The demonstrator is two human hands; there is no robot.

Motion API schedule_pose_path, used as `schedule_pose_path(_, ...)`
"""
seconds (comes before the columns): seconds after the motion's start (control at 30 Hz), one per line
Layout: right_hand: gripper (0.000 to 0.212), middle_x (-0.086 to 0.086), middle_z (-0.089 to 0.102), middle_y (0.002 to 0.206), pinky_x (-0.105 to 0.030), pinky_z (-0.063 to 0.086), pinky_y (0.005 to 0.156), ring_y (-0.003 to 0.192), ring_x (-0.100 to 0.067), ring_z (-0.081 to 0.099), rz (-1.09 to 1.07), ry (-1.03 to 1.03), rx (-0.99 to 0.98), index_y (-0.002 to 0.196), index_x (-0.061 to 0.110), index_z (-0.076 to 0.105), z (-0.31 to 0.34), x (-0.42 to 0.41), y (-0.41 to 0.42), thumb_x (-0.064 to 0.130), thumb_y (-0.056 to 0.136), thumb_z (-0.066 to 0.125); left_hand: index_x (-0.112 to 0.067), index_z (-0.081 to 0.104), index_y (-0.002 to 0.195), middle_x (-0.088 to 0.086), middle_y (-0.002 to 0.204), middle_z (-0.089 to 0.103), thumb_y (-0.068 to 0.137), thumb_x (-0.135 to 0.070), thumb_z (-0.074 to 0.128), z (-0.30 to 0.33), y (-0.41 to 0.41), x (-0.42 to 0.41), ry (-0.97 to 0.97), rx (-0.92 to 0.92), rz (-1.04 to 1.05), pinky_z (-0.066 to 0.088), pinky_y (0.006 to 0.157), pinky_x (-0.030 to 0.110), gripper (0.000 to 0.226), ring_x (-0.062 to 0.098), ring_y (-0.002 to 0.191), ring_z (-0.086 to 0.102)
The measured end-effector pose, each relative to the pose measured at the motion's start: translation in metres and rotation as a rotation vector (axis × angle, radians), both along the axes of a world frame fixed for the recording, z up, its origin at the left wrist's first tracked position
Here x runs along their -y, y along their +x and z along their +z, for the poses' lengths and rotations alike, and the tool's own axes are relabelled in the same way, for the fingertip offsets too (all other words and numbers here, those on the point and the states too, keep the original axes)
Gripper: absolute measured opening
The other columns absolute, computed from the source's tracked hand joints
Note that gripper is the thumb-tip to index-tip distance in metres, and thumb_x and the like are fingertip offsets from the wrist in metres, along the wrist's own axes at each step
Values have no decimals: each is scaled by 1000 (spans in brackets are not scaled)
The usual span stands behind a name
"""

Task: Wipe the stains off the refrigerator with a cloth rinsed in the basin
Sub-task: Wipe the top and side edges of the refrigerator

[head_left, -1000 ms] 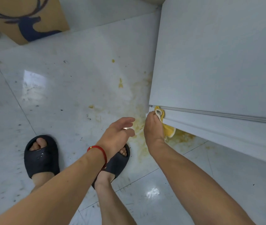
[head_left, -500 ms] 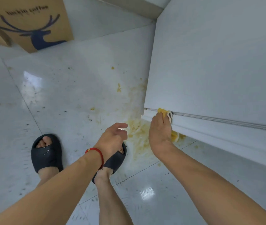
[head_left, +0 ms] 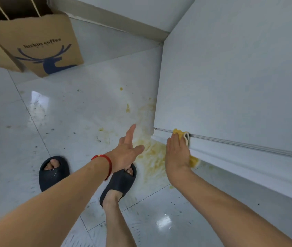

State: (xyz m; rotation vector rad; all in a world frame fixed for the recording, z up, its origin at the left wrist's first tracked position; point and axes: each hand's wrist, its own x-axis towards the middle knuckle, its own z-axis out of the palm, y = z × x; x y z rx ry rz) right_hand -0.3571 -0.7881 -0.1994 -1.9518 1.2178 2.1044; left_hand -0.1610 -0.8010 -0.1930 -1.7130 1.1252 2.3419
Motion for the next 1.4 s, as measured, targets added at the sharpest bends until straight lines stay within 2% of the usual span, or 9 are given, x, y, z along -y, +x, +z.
schedule_pose_path(0.1,96,-21,-7,172,-55,-8,125,159,-41,-7,23,31,-36,160,-3,-12,-83,5,2,47,105,49,-62,-14,150,-2,166,10,105,-37,48,-44,6,-20,-5,-5,68,44,106,42,81,11,106,52)
schedule_pose_path(0.27,111,-20,-2,172,-54,-5,126,159,-40,-3,89,61,-22,162,7,-16,-196,3,-4,53,98,61,-65,-16,147,-1,167,12,105,-34,49,-114,12,-46,-7,48,79,34,118,51,83,20,120,49)
schedule_pose_path(0.4,108,-18,7,172,-55,-1,126,159,-40,3,195,135,-35,165,19,-9,-226,10,-5,65,95,58,-69,-16,145,2,163,18,101,-28,55,-127,17,-55,2,44,77,38,102,35,93,8,99,61)
schedule_pose_path(0.5,93,-16,11,172,-58,1,125,158,-39,7,230,155,-39,166,14,8,-208,10,-1,62,99,51,-73,-14,142,5,165,17,99,-25,57,-114,20,-60,-13,43,81,36,103,35,96,14,109,65)
schedule_pose_path(0.73,88,-18,22,168,-51,6,127,156,-36,16,153,87,52,165,10,16,-37,9,-1,55,99,53,-73,-15,141,9,161,27,100,-29,54,16,24,-38,-27,24,23,36,116,45,91,28,133,50)
schedule_pose_path(0.87,105,-17,26,166,-48,6,127,155,-34,20,105,0,72,164,3,0,88,7,0,51,95,62,-65,-6,147,6,156,35,102,-27,52,131,36,-12,-97,19,-22,43,112,44,83,27,126,54)
schedule_pose_path(1.13,58,-10,51,137,-41,29,114,129,-28,45,-42,-156,88,149,3,37,339,-3,9,23,98,56,-55,10,152,-5,138,50,104,-37,48,302,68,-3,-176,-22,-46,47,108,50,64,26,123,56)
schedule_pose_path(1.23,53,-10,58,135,-40,32,109,129,-30,49,-263,-272,321,142,7,47,413,-5,17,9,91,60,-39,28,153,-4,134,54,104,-29,48,354,65,-16,-161,-53,-50,54,98,38,54,20,119,58)
schedule_pose_path(1.4,68,8,61,142,-26,44,104,131,-16,56,-1096,-534,1068,144,32,55,503,-20,47,-6,87,52,-21,56,139,2,125,63,101,-16,53,425,58,-29,-124,-89,48,59,91,36,38,20,113,62)
